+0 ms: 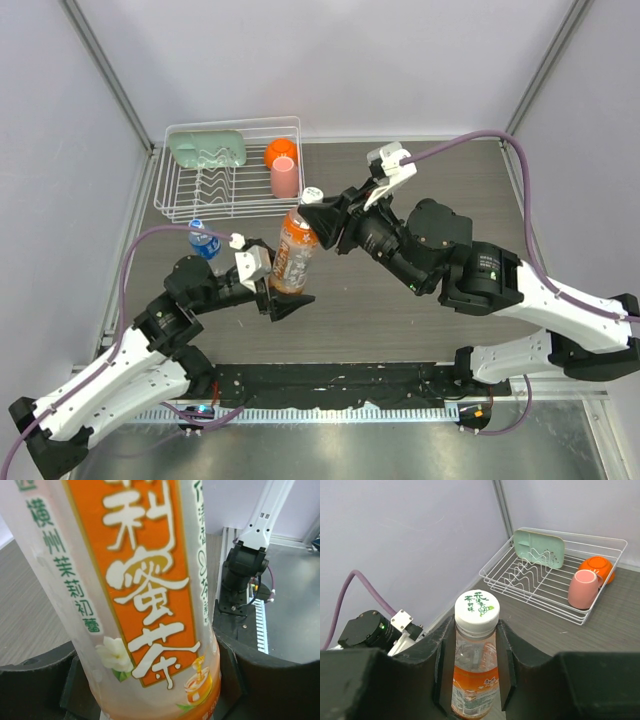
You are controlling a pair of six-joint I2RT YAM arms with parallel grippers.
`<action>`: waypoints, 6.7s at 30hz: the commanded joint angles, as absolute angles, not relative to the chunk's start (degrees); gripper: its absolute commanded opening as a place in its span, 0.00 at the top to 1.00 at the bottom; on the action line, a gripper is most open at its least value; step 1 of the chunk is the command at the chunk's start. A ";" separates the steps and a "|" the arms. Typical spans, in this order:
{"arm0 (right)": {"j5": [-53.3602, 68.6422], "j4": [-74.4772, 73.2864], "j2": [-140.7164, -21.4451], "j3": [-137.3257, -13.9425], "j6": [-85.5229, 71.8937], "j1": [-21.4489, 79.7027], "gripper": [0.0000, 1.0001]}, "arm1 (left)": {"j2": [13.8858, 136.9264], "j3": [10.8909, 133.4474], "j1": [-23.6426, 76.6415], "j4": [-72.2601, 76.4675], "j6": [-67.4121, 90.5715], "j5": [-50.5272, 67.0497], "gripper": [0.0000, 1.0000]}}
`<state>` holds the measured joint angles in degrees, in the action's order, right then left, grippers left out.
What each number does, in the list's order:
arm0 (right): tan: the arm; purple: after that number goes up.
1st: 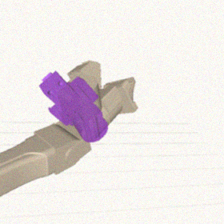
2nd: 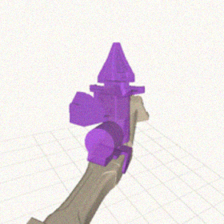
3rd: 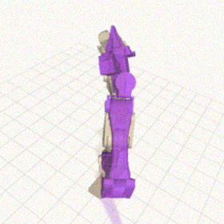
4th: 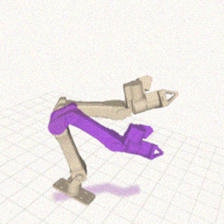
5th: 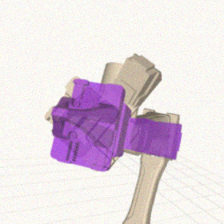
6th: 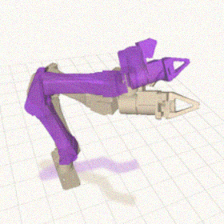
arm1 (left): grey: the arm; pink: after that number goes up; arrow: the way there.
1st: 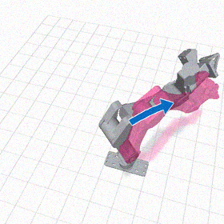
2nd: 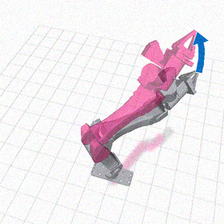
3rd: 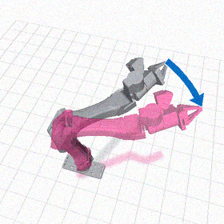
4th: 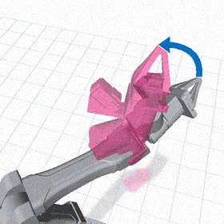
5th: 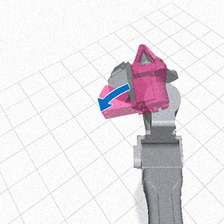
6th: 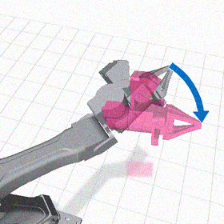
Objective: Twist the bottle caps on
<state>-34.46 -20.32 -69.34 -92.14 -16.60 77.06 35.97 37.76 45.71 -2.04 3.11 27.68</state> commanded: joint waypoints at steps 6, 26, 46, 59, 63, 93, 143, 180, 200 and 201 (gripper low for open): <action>-21.46 -26.62 -67.15 -97.99 -10.29 78.13 0.37 | 34.63 36.74 44.03 3.86 8.18 27.60 0.85; 8.16 -49.64 -77.51 -134.44 9.84 78.05 0.09 | 33.31 41.75 43.86 8.68 1.67 57.31 0.85; 40.60 -36.92 -84.20 -128.15 5.36 63.98 0.13 | 31.82 33.84 44.38 19.69 6.33 51.42 0.98; 41.83 -35.77 -81.30 -120.85 5.71 63.11 0.17 | 31.38 29.97 44.82 23.11 8.44 47.37 1.00; 42.36 -34.98 -81.56 -120.67 5.80 62.49 0.20 | 30.94 29.01 45.09 23.38 8.53 47.99 1.00; 44.91 -27.86 -83.32 -117.16 0.70 61.35 0.49 | 29.36 28.12 45.18 21.09 6.50 49.92 1.00; -70.46 -27.16 -96.92 -109.32 -3.52 89.12 0.99 | 32.34 27.77 43.33 16.70 -2.29 13.01 1.00; 25.02 -39.02 -76.45 -113.99 5.71 67.95 0.04 | 34.01 33.13 41.75 11.08 4.75 74.25 1.00; 42.71 -32.70 -81.39 -114.96 3.17 65.57 0.19 | 33.49 32.96 41.84 6.85 0.79 75.50 1.00; 43.24 -32.35 -81.73 -114.96 2.99 65.48 0.22 | 33.57 33.05 41.75 6.86 0.62 75.24 1.00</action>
<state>39.86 -36.51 -81.76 -114.13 4.21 66.08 33.85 31.31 41.87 6.70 2.00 74.87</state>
